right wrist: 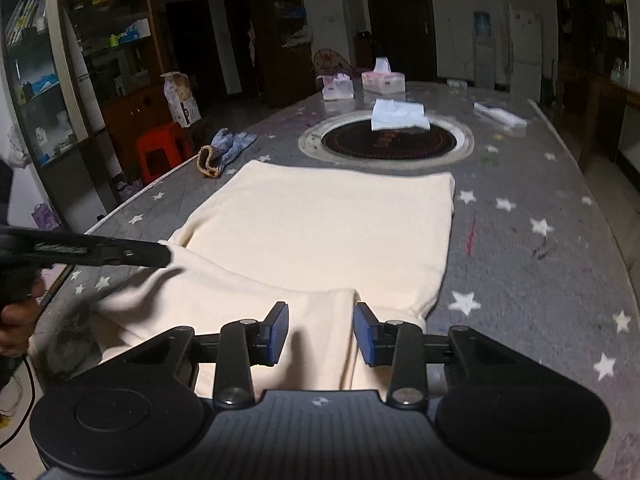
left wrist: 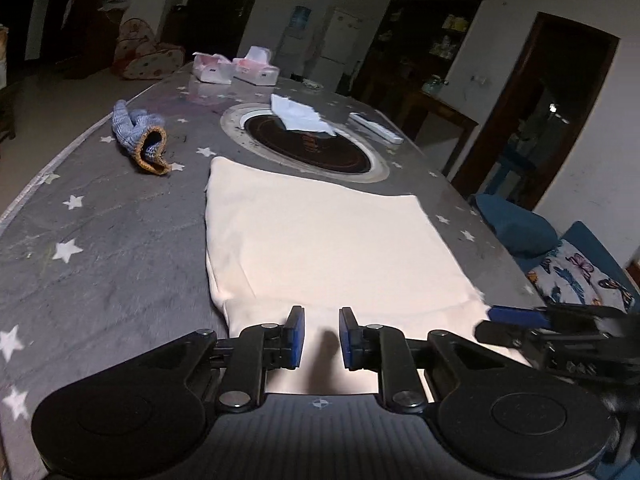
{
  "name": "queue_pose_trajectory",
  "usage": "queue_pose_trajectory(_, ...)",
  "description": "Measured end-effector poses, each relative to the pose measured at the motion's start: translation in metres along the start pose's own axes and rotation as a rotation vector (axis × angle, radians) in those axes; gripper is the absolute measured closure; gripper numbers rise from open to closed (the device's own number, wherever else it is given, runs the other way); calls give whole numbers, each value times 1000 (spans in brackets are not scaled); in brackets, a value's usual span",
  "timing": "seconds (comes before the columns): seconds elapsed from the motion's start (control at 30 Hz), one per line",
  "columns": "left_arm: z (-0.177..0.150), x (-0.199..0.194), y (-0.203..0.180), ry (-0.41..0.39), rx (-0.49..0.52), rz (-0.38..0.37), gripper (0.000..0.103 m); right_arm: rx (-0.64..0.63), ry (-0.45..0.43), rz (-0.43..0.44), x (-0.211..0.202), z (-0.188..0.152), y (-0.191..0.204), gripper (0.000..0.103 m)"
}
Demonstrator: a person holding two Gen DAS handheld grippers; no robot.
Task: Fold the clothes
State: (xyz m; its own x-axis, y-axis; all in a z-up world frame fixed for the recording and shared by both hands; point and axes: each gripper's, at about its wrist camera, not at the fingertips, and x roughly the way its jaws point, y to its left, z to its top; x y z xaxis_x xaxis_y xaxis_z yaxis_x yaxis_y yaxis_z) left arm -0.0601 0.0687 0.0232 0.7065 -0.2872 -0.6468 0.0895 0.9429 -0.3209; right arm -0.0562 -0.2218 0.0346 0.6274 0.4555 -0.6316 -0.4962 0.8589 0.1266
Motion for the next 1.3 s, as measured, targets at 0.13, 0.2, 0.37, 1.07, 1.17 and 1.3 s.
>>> queue_pose_trajectory(0.13,5,8,2,5,-12,-11,83,-26,-25,-7,4,5,7,68)
queue_pose_trajectory(0.2,3,7,2,4,2,-13,82,-40,-40,-8,5,8,11,68)
queue_pose_trajectory(0.37,3,7,3,3,16,-16,82,-84,-63,-37,12,14,21,72)
queue_pose_trajectory(1.07,-20,-37,-22,-6,233,-73,74,-217,44,-36,2,-12,22,75)
queue_pose_trajectory(1.17,-34,-51,-32,7,321,-88,70,-243,68,-30,1,-20,23,75)
queue_pose_trajectory(1.3,-51,-62,-40,7,464,-94,61,-286,61,-20,-19,-19,27,74)
